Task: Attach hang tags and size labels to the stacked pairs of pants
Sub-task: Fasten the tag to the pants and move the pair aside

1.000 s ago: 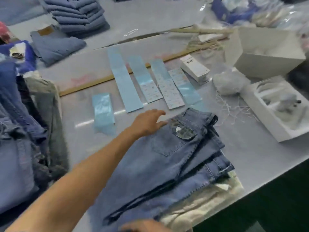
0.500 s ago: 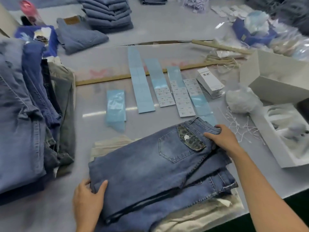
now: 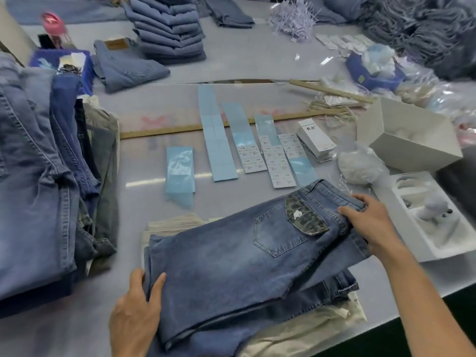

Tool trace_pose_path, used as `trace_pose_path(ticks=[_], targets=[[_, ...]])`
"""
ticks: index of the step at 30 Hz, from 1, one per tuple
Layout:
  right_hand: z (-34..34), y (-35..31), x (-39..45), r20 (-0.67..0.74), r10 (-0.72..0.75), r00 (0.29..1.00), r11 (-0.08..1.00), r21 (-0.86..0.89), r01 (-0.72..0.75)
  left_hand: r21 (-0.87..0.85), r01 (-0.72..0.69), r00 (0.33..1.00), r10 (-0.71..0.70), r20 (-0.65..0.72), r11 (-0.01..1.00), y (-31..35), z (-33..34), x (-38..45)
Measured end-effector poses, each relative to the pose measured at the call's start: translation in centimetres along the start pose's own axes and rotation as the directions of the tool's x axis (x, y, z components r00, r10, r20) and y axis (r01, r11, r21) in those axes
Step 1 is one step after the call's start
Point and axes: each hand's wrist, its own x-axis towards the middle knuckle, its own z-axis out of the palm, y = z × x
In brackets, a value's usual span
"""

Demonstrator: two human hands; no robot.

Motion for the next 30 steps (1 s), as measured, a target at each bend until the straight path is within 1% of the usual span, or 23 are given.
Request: trace_pose_path(ticks=[3,5,6,7,8,9,10,11,13,14,15,16,18,19,20,21,23,25,26,27,29,30], targets=[[-2.3,1.1,-1.9,-0.1,-0.045,0.994,0.998,0.038,0.049,-0.104,0.029,0.999,-0.027,0.019,0.994,-1.4,-0.3,0.0],[-1.8,3.5,-3.1,-0.098,0.003,0.995,0.997,0.074,0.005,-0.143,0.098,0.994,-0.088,0.07,0.985,-2.4,-0.2,0.3],[-0.9,5.1,-3.8,-0.056,0.056,0.997,0.995,0.085,-0.052,-0.135,0.143,0.988,-0.132,0.085,0.981,-2.7,0.0,0.4],[0.2,6.6,-4.3,0.026,0.121,0.992,0.99,0.069,-0.122,-0.112,0.187,0.98,-0.178,0.088,0.976,-2.7,0.4,0.5],[1.2,8.0,-4.9,0.113,0.183,0.977,0.981,0.045,-0.189,-0.065,0.209,0.976,-0.204,0.073,0.976,-2.5,0.7,0.4],[1.9,9.1,-5.2,0.176,0.217,0.96,0.973,0.038,-0.227,0.005,0.191,0.981,-0.191,0.039,0.982,-2.1,0.9,0.3],[2.1,9.8,-5.1,0.21,0.213,0.954,0.973,0.041,-0.226,0.076,0.138,0.99,-0.137,-0.015,0.988,-1.5,1.3,0.1],[2.0,9.8,-4.9,0.218,0.176,0.96,0.982,0.034,-0.187,0.14,0.066,0.996,-0.056,-0.069,0.988,-1.1,1.6,0.0],[1.3,9.7,-4.1,0.193,0.09,0.977,0.994,-0.085,-0.074,0.228,-0.092,0.982,0.125,-0.138,0.969,-0.3,2.0,-0.2],[1.0,9.9,-3.8,0.162,0.028,0.986,0.983,-0.184,0.003,0.251,-0.115,0.972,0.161,-0.17,0.961,0.2,2.2,-0.5],[0.9,9.8,-3.9,0.126,-0.04,0.991,0.963,-0.261,0.072,0.266,-0.123,0.961,0.181,-0.207,0.956,0.9,2.5,-0.9],[0.8,9.5,-4.2,0.104,-0.097,0.99,0.949,-0.29,0.123,0.264,-0.139,0.946,0.207,-0.25,0.955,1.8,3.0,-1.6],[0.8,8.8,-5.2,0.094,-0.149,0.984,0.951,-0.258,0.169,0.184,-0.242,0.924,0.284,-0.255,0.953,5.0,4.5,-2.8],[0.5,8.6,-5.6,0.085,-0.15,0.985,0.963,-0.212,0.165,0.123,-0.318,0.912,0.338,-0.231,0.94,7.2,5.5,-3.1],[0.2,8.3,-6.1,0.076,-0.157,0.985,0.972,-0.166,0.168,0.069,-0.406,0.895,0.412,-0.168,0.911,9.6,6.6,-3.5],[0.0,8.2,-6.6,0.062,-0.193,0.979,0.969,-0.144,0.201,0.018,-0.489,0.868,0.489,-0.088,0.872,12.0,7.6,-3.7],[-0.5,8.2,-7.8,0.076,-0.314,0.946,0.934,-0.153,0.323,-0.088,-0.592,0.801,0.597,0.047,0.801,17.6,9.6,-4.0],[-0.6,8.7,-9.4,0.116,-0.46,0.88,0.859,-0.19,0.475,-0.159,-0.66,0.724,0.678,0.128,0.734,23.4,11.7,-4.2],[-0.6,9.3,-9.8,0.117,-0.536,0.836,0.811,-0.203,0.549,-0.177,-0.685,0.682,0.707,0.186,0.707,26.0,12.8,-4.2],[-0.6,9.9,-10.0,0.103,-0.583,0.806,0.782,-0.195,0.591,-0.178,-0.702,0.638,0.72,0.274,0.689,28.3,13.9,-4.0],[-1.2,10.9,-9.3,0.085,-0.599,0.796,0.781,-0.157,0.604,-0.12,-0.736,0.535,0.682,0.499,0.666,31.5,15.9,-3.5],[-1.6,11.3,-8.7,0.096,-0.596,0.797,0.784,-0.145,0.604,-0.079,-0.767,0.483,0.653,0.583,0.637,32.4,16.6,-3.4]])
